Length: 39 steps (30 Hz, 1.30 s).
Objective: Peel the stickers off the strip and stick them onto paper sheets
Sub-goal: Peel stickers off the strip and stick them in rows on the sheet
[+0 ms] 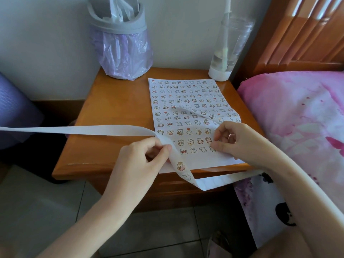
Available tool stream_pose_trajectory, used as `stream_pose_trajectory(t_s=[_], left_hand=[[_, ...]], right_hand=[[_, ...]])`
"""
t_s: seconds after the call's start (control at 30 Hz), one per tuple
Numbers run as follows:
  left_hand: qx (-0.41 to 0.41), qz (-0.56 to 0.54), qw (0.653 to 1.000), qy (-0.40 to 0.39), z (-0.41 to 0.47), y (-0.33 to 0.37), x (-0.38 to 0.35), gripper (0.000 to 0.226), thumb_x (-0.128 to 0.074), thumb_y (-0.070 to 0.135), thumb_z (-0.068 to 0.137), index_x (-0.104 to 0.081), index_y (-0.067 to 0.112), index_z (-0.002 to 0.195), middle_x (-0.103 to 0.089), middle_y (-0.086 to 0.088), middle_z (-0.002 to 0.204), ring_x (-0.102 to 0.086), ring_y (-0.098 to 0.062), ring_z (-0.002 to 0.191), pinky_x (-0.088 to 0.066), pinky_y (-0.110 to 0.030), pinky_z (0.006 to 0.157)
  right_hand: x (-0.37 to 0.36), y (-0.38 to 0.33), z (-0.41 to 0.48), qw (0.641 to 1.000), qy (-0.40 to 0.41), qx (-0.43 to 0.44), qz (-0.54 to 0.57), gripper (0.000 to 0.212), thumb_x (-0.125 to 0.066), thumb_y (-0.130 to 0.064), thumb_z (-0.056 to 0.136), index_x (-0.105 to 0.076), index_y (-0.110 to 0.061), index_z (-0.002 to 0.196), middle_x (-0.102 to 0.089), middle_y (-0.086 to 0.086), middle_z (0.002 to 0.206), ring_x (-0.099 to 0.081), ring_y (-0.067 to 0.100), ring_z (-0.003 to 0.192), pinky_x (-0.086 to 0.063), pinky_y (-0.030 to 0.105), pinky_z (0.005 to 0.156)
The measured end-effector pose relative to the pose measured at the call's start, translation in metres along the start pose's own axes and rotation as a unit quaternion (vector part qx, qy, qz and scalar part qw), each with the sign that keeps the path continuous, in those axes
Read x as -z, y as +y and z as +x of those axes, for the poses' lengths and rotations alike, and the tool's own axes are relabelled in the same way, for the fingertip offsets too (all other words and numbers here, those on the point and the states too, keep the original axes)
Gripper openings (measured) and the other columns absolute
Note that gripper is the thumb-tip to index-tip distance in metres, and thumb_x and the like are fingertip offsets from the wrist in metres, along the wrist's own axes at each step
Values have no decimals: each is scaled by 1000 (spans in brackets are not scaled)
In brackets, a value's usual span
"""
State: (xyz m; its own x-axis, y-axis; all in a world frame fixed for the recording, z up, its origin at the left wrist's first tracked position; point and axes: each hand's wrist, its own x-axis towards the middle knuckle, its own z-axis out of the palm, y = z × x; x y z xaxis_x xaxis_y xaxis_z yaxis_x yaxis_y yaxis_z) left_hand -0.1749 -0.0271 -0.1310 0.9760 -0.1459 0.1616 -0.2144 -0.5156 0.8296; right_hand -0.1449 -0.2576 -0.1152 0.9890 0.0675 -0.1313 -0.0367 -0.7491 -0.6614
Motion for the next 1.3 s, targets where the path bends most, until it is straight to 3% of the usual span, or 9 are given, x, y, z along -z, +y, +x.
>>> stream_pose_trajectory(t_s=[0.13, 0.27, 0.47, 0.63, 0.8, 1.0, 1.13, 1.3], left_hand=[[3, 1, 1000, -2, 0, 0, 0, 10, -61, 30, 85, -69, 24, 85, -63, 25, 72, -60, 13, 74, -41, -1, 53], [3, 3, 1000, -4, 0, 1, -1, 10, -60, 31, 85, -69, 26, 87, -69, 20, 81, -62, 9, 78, -42, -2, 54], [4, -1, 1000, -2, 1, 1, 0, 10, -60, 30, 85, -69, 26, 85, -69, 19, 79, -62, 9, 76, -42, -2, 53], [26, -81, 996, -8, 3, 5, 2, 13, -57, 30, 86, -69, 25, 82, -71, 15, 69, -65, 1, 69, -45, -3, 59], [35, -139, 990, 2, 4, 10, 2, 25, -53, 28, 89, -69, 15, 74, -70, 12, 63, -61, -4, 64, -43, -3, 60], [32, -212, 977, -7, 4, 18, -1, 33, -49, 31, 91, -70, 13, 73, -69, 5, 64, -54, -2, 58, -41, -6, 58], [40, -221, 974, -25, 3, 23, -6, 36, -48, 42, 86, -70, 17, 71, -57, 0, 58, -52, -1, 58, -39, -12, 59], [31, -213, 976, -41, 2, 29, -9, 20, -59, 25, 85, -65, 24, 67, -55, 15, 49, -50, 2, 48, -35, -5, 47]], right_hand=[[4, 2, -2, 1000, -13, 11, 19, 9, -68, -20, 84, -60, -20, 87, -56, 0, 77, -48, 9, 60, -43, 18, 47], [3, 5, -3, 998, -2, 3, 67, 22, -76, -25, 75, -61, -16, 88, -54, -2, 70, -46, 6, 56, -40, 13, 44], [1, 10, -4, 999, 18, 26, 39, 8, -68, -19, 84, -62, -20, 89, -56, -6, 74, -46, -1, 54, -39, 9, 47], [-6, -16, -17, 988, 56, 93, 112, 9, -61, -34, 86, -63, -26, 90, -69, -10, 80, -60, 3, 63, -50, 19, 56], [-24, -37, -32, 979, 19, 161, 125, 10, -67, -27, 83, -70, -26, 93, -70, -12, 84, -64, 10, 79, -53, 24, 68], [-23, -39, -35, 972, 28, 158, 172, 11, -72, -19, 80, -73, -22, 90, -71, -8, 82, -64, 12, 72, -55, 33, 64], [-24, -39, -36, 963, 45, 160, 213, 11, -71, -14, 80, -74, -16, 90, -72, -4, 82, -64, 14, 67, -54, 24, 57], [-23, -36, -39, 962, 66, 168, 205, 10, -71, -14, 80, -75, -15, 88, -72, -6, 82, -65, 13, 68, -53, 19, 58]])
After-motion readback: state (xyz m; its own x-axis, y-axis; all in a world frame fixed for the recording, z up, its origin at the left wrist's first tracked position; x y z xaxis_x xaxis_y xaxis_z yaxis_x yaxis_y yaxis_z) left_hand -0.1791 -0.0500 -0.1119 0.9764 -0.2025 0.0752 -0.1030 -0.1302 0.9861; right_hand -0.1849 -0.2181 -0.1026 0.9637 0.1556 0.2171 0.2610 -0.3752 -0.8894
